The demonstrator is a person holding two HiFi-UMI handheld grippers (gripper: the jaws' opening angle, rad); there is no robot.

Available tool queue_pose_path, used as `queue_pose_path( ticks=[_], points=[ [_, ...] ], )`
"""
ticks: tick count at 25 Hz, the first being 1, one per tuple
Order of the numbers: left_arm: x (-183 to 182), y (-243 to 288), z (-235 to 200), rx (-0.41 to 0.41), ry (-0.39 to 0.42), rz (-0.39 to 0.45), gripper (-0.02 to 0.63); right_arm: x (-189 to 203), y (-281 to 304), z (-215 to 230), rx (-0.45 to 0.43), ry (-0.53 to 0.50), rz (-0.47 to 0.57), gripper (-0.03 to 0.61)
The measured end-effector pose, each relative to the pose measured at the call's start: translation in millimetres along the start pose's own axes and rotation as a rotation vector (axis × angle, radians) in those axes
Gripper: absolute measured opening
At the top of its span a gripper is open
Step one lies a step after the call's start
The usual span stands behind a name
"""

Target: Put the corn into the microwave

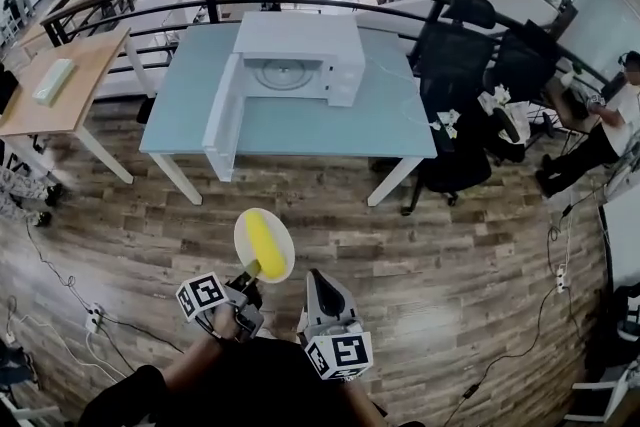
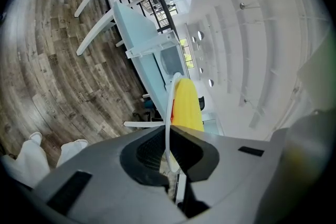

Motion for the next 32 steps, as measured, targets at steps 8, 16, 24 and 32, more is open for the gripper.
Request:
queue_pose_path(
  ticks=[8,16,24,32],
  points=[
    [-5.6,38.8,22.0,-0.001,-0.011,0.040,0.018,-22.1,22.6,40.9,-0.026,-0.009,0.000,0.008],
    [-13.4,74.2,41.2,-0.006,-0.020,0.110,0.018,-42.5,52.8,84.4,-0.091,-0.023,0.007,0.008],
    [-9.9,109.9,55.3,-0.015,-0.058,0.182,0.018,-57.3,77.0,130.7,-0.162,-0.034,0.008,0.008],
    [-11.4,135.7,65.1,-0.024,-0.065,0.246,0.018,-62.5,87.3,162.7,-0.224,-0.027,-0.006,0.008]
  ],
)
Point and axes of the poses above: the fingertips, and each gripper's own axes: y forward along the fingers, z to its right, x out of its underside, the point moved 9 cm from there along -y, backward along the fingers
